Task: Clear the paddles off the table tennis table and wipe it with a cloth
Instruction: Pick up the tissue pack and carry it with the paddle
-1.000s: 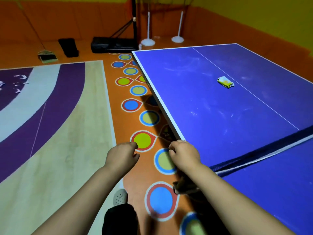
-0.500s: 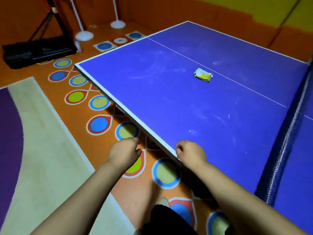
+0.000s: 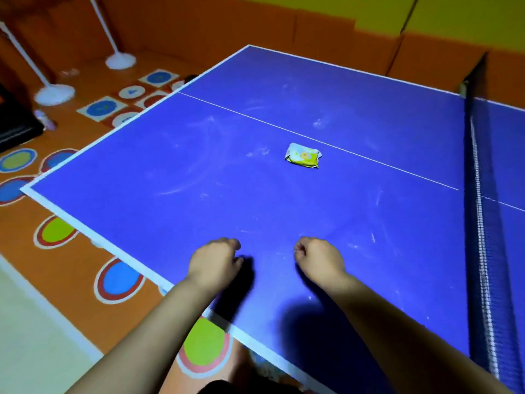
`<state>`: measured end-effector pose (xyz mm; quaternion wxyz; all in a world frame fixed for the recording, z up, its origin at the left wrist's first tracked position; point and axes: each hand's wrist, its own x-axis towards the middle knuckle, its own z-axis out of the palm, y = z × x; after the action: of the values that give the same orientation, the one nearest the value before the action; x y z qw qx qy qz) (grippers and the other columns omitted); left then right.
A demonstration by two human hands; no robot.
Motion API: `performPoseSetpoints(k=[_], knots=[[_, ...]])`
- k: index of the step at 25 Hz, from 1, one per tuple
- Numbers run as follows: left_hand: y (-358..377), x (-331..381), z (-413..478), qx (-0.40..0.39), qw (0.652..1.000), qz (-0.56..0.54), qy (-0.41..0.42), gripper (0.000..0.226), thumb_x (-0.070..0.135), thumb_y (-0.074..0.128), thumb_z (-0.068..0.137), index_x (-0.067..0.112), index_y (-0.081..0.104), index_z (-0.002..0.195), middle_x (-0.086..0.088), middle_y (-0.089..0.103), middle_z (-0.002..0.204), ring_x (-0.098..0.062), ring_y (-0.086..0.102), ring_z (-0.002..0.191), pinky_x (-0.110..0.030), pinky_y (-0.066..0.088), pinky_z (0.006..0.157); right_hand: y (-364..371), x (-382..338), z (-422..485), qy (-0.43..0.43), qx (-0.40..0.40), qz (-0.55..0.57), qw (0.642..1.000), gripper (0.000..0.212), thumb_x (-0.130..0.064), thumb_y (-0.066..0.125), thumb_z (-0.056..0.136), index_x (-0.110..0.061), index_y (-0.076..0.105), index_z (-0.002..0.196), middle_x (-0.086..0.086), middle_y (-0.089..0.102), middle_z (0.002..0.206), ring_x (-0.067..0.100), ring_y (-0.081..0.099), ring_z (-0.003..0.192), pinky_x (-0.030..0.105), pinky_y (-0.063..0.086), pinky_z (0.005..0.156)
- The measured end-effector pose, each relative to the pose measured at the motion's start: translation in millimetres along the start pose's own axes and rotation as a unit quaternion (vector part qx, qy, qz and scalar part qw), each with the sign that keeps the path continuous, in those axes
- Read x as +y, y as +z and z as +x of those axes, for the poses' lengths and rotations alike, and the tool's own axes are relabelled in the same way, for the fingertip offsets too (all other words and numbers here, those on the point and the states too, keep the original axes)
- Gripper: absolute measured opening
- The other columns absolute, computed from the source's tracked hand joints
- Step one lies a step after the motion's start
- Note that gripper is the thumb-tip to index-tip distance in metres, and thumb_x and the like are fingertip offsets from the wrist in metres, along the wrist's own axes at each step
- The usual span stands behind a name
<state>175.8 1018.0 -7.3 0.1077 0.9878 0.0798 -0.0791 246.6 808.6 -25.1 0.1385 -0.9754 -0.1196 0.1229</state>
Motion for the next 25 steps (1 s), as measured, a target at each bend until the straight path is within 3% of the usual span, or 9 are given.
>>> performPoseSetpoints(k=[10,18,21,25], knots=[[-18,23,228,-0.030,0.993,-0.002,0.114,0.028,0.032,0.047,0.088,0.019,0.057,0.111,-0.005,0.059,0.115,-0.027,0.056,0.106,-0.031,0.045,0.077,-17,20,176,0.123,0.026,0.007,0.992,0.024,-0.016,0.042,0.093,-0.014,0.065,0.102,0.010,0.065,0.109,0.031,0.059,0.101,0.031,0.043,0.074],[13,55,408,-0.039,0.985,-0.072,0.153,0.036,0.026,0.050,0.084,0.018,0.051,0.119,-0.006,0.052,0.120,-0.028,0.048,0.113,-0.037,0.044,0.081,-12,52,347,0.279,0.096,0.151,0.943,0.009,-0.018,0.055,0.085,-0.014,0.061,0.091,0.012,0.063,0.107,0.033,0.054,0.105,0.032,0.041,0.074],[36,63,452,-0.038,0.980,-0.089,0.172,0.045,0.023,0.054,0.081,0.012,0.046,0.124,-0.011,0.050,0.123,-0.032,0.044,0.114,-0.039,0.042,0.086,2,63,391,0.322,0.100,0.153,0.929,0.026,-0.024,0.052,0.089,-0.007,0.062,0.106,0.015,0.060,0.115,0.035,0.047,0.114,0.035,0.042,0.085],[58,68,478,-0.080,0.973,-0.169,0.138,0.053,0.018,0.057,0.081,0.008,0.041,0.130,-0.015,0.051,0.128,-0.035,0.047,0.116,-0.039,0.042,0.094,17,67,416,0.358,0.090,0.154,0.917,0.035,-0.033,0.045,0.095,-0.009,0.063,0.111,0.016,0.062,0.116,0.035,0.045,0.116,0.036,0.041,0.087]])
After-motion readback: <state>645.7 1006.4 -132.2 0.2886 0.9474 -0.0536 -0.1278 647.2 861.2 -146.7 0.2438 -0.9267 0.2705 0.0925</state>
